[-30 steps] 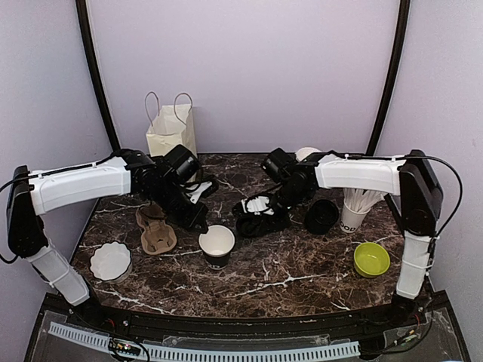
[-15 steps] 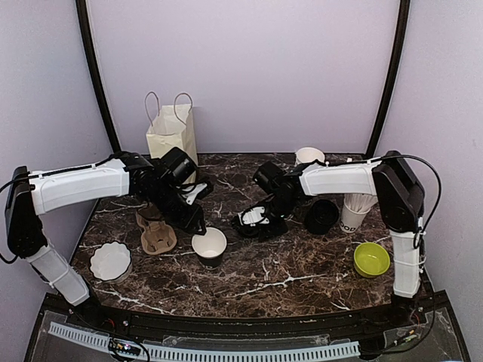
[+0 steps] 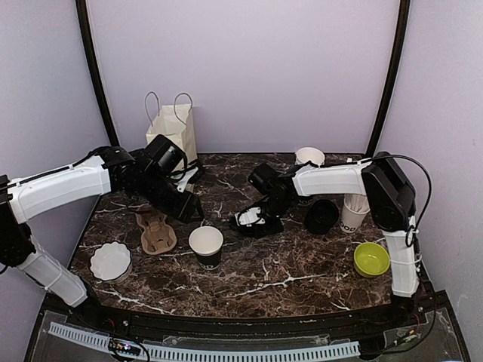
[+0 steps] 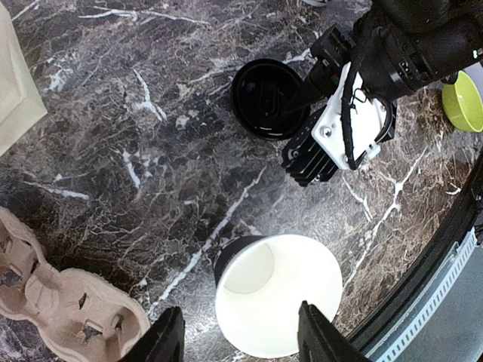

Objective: Pack the takeout coffee

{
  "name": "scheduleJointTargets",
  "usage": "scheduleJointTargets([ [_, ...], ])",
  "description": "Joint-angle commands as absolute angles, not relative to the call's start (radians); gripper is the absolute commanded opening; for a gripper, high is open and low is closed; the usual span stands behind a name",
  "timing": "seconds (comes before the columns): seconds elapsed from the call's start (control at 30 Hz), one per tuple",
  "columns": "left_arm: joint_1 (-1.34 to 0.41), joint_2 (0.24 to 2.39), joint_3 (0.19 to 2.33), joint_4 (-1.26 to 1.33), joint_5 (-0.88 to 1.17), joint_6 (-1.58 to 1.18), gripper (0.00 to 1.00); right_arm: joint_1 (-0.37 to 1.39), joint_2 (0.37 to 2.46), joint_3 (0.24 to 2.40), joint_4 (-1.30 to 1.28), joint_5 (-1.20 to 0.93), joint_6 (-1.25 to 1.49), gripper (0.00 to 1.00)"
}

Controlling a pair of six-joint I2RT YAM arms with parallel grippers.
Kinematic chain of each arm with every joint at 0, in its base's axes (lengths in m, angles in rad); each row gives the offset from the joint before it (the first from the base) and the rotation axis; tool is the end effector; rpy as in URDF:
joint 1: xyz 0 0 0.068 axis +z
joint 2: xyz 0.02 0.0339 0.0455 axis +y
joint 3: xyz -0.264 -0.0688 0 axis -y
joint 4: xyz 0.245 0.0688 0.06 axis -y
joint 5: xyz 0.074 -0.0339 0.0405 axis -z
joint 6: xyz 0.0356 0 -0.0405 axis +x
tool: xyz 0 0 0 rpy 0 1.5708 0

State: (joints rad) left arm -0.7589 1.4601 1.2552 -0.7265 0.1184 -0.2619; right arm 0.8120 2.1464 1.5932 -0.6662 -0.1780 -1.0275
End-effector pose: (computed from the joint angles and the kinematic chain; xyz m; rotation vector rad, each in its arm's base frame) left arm 0.2207 -0.2151 0.2970 0.6850 2.4933 -0.5518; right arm 0.2990 0.3245 0.1549 -2.2280 1.6423 0.1927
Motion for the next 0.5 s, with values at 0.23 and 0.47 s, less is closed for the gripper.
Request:
scheduleJointTargets([
  [0.23, -0.751, 1.352, 1.266, -0.664, 0.012, -0.228, 0.57, 0.837, 2.142, 1.668, -0.717, -0.159, -0.966, 0.08],
  [0.47, -0.751, 1.243, 1.177, -0.458, -0.064, -0.083, 0.75, 0.805, 2.005, 1.821, -0.808, -0.483, -0.776, 0.05],
])
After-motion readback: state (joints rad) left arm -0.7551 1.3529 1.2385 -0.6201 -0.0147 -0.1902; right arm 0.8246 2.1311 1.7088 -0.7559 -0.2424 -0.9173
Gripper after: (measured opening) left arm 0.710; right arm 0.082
